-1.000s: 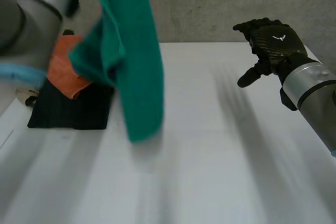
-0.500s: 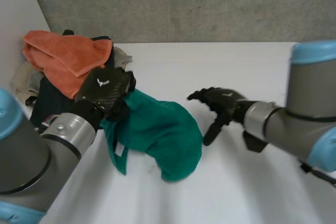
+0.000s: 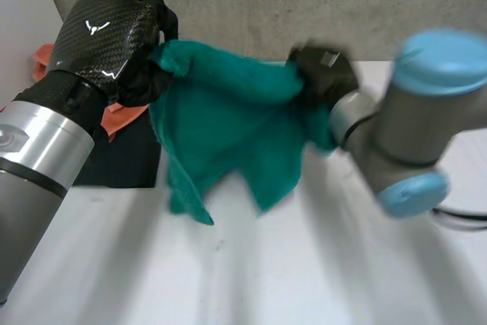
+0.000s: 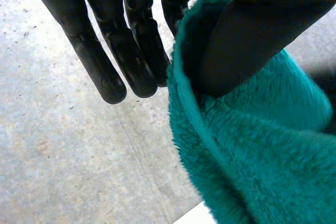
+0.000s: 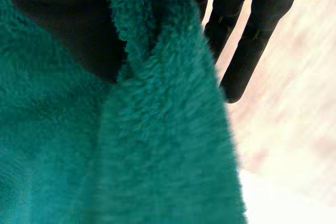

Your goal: Fold the laundry.

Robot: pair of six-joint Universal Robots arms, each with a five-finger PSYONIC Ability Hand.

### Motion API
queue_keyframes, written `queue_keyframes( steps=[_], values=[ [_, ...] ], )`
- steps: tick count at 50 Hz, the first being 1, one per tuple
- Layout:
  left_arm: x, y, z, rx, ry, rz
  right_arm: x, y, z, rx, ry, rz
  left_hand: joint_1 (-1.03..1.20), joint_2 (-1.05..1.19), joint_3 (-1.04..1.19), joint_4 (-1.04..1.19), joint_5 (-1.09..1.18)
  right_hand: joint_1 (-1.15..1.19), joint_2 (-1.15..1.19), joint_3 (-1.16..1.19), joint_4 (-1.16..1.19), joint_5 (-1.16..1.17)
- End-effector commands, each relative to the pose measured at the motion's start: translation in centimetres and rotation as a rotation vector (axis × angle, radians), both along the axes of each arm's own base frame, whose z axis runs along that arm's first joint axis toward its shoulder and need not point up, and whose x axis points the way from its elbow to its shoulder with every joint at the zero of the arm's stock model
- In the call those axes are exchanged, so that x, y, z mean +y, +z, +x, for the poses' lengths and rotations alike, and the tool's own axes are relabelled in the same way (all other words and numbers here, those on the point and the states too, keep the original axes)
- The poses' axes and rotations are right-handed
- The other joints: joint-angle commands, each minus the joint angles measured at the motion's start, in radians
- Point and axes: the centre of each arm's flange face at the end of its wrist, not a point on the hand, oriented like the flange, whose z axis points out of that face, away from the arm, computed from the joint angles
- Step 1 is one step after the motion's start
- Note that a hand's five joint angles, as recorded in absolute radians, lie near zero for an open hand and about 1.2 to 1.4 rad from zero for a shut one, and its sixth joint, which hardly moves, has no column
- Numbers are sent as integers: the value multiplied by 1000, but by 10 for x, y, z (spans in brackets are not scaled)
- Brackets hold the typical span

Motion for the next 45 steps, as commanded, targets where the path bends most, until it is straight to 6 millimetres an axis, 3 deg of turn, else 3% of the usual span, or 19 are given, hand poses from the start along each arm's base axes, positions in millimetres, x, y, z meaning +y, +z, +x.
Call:
queue_keyframes(
  steps=[1,4,7,8,10,13,14,17,18,19,20,21,23,25,30,36,40,45],
  values=[
    [13,-27,-13,26,-54,124,-2,75,-17,-45,20,-336,271,201,206,197,242,275,216,211,206,249],
    [32,-52,-24,18,-113,211,-4,60,-11,-17,82,-312,271,201,206,197,242,275,216,211,206,249],
    [52,-83,-36,4,-176,313,-9,32,-4,21,140,-247,271,201,206,197,242,275,216,211,206,249],
    [59,-91,-39,3,-192,339,-9,32,-4,21,140,-247,271,201,206,197,242,275,216,211,206,249],
    [79,-119,-51,5,-244,426,-16,-10,3,65,188,-150,271,201,206,197,242,275,216,211,206,249],
    [92,-133,-59,14,-272,474,-20,-40,7,97,217,-81,271,201,206,197,242,275,216,211,206,249],
    [94,-135,-61,13,-278,485,-21,-59,9,119,235,-40,271,201,206,197,242,275,216,211,206,249],
    [102,-137,-63,10,-284,505,-15,-89,14,166,290,19,242,172,177,168,213,275,216,211,206,249],
    [103,-136,-63,7,-284,506,-11,-95,16,182,310,31,143,73,78,69,114,275,216,211,206,249],
    [105,-136,-61,-2,-277,513,-8,-100,17,196,332,39,-102,-172,-167,-176,-131,158,99,95,89,132],
    [105,-135,-60,-7,-274,515,-5,-103,18,212,352,47,-233,-303,-298,-307,-261,-84,-143,-148,-153,-110],
    [105,-132,-59,-8,-271,515,0,-104,19,237,385,49,-353,-423,-418,-427,-382,-607,-666,-671,-676,-633],
    [106,-125,-54,-19,-258,513,1,-101,18,257,403,44,-652,-722,-717,-726,-681,-940,-999,-1004,-1009,-966],
    [105,-120,-49,-24,-242,508,-3,-82,13,256,389,23,-782,-852,-847,-857,-811,-947,-1006,-1011,-1016,-973],
    [95,-97,-33,-10,-181,457,-19,-34,-11,182,269,24,-850,-920,-915,-925,-879,-947,-1006,-1011,-1016,-973],
    [79,-67,-10,48,-111,364,-33,2,-52,106,79,85,-871,-941,-936,-945,-900,-947,-1006,-1011,-1016,-973],
    [66,-58,1,73,-87,325,-34,0,-67,126,17,169,-897,-967,-962,-972,-926,-947,-1006,-1011,-1016,-973],
    [46,-54,8,80,-81,310,-28,-20,-64,166,29,293,-897,-967,-962,-972,-926,-926,-986,-990,-995,-952]
  ],
)
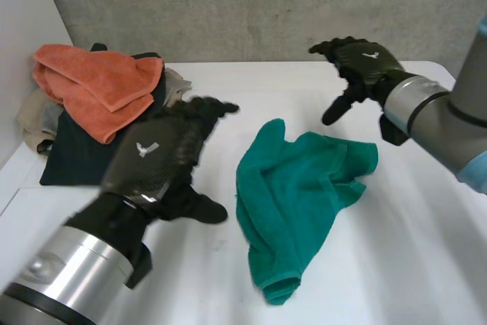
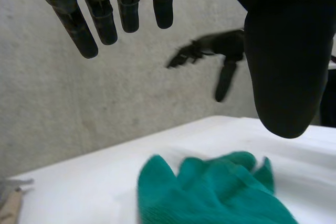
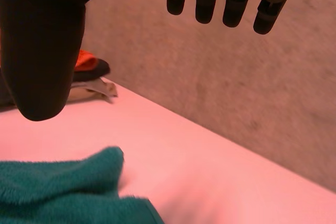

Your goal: Fold the laundry.

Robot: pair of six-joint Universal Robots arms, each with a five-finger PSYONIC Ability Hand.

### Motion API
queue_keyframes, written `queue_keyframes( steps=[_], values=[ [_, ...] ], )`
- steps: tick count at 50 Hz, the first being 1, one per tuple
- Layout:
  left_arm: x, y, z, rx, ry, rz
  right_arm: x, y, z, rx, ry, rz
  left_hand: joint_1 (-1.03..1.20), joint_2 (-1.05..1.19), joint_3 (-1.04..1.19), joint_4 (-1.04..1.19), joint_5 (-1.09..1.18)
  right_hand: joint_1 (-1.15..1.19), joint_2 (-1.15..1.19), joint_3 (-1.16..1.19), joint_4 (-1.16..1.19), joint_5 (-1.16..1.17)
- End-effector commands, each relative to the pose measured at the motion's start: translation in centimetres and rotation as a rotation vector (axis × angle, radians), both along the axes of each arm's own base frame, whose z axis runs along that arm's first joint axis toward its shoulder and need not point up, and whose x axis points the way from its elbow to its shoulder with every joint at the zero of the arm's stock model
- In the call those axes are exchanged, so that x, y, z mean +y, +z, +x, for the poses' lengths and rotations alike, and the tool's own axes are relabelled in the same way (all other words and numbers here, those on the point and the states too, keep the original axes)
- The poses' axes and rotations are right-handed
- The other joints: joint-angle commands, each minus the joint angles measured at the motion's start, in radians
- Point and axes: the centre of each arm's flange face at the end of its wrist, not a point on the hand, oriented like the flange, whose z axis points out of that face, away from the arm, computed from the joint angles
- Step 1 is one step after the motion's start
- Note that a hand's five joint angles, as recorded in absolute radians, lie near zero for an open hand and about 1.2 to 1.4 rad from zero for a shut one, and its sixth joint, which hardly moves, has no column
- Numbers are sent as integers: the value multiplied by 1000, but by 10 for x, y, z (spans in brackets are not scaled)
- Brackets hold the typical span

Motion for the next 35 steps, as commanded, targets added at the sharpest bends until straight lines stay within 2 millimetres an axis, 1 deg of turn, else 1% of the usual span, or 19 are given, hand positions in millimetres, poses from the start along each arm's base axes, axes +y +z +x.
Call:
queue_keyframes(
  steps=[1,5,6,9,10,13,14,17,18,21,23,24,25,26,29,30,33,34,35],
  values=[
    [-28,7,12,15,21,-32,6,-26,-2,60,-20,178,-33,-20,-27,-17,-14,-28,-15,-16,-16,-27],
    [-43,1,16,-7,15,-6,2,-49,10,80,-15,225,-24,-12,-18,-9,-5,45,59,58,58,46],
    [-45,-1,16,-10,13,1,0,-60,15,87,-22,244,-24,-12,-18,-9,-5,80,94,93,93,81],
    [-50,-6,19,-26,19,29,-5,-75,23,90,-40,267,-21,-9,-15,-6,-2,113,126,125,125,114],
    [-51,-8,19,-30,24,36,-9,-84,28,94,-51,275,-21,-9,-15,-6,-2,133,147,146,146,134],
    [-54,-13,22,-40,41,58,-14,-97,36,101,-70,274,-21,-9,-15,-6,-2,145,159,158,158,146],
    [-56,-14,23,-41,47,61,-18,-105,41,110,-82,264,-21,-9,-15,-6,-2,145,159,158,158,146],
    [-59,-16,26,-45,60,71,-25,-114,48,118,-104,237,-21,-9,-15,-6,-2,157,170,169,169,158],
    [-60,-17,27,-46,65,72,-29,-120,53,126,-116,217,-21,-9,-15,-6,-2,183,197,196,195,184],
    [-64,-18,30,-45,82,79,-37,-130,57,141,-139,183,-21,-9,-15,-6,-2,195,209,208,207,196],
    [-66,-18,31,-43,90,79,-42,-141,61,166,-152,157,-24,-12,-18,-8,-5,306,319,318,318,307],
    [-68,-17,32,-41,94,76,-42,-144,63,177,-151,155,-24,-12,-18,-9,-5,443,457,456,456,444],
    [-69,-17,33,-40,99,75,-42,-146,65,185,-147,148,-24,-12,-18,-9,-5,654,667,666,666,655],
    [-71,-17,33,-39,102,73,-43,-145,68,194,-137,132,-24,-12,-18,-9,-5,1168,1181,1180,1180,1169],
    [-78,-15,36,-34,117,66,-40,-133,72,204,-122,102,-21,-9,-15,-6,-2,1173,1187,1186,1185,1174],
    [-80,-15,35,-33,117,65,-35,-113,74,203,-108,70,-21,-9,-15,-6,-2,1173,1187,1186,1185,1174],
    [-91,-12,32,-26,108,44,-23,-78,73,202,-84,29,-21,-9,-15,-6,-2,1173,1187,1186,1185,1174],
    [-95,-11,31,-25,107,35,-11,-53,71,190,-59,-4,-21,-9,-15,-6,-2,1173,1187,1186,1185,1174],
    [-100,-10,30,-24,108,29,-5,-40,71,179,-41,-30,-21,-9,-15,-6,-2,1173,1187,1186,1185,1174]
  ],
)
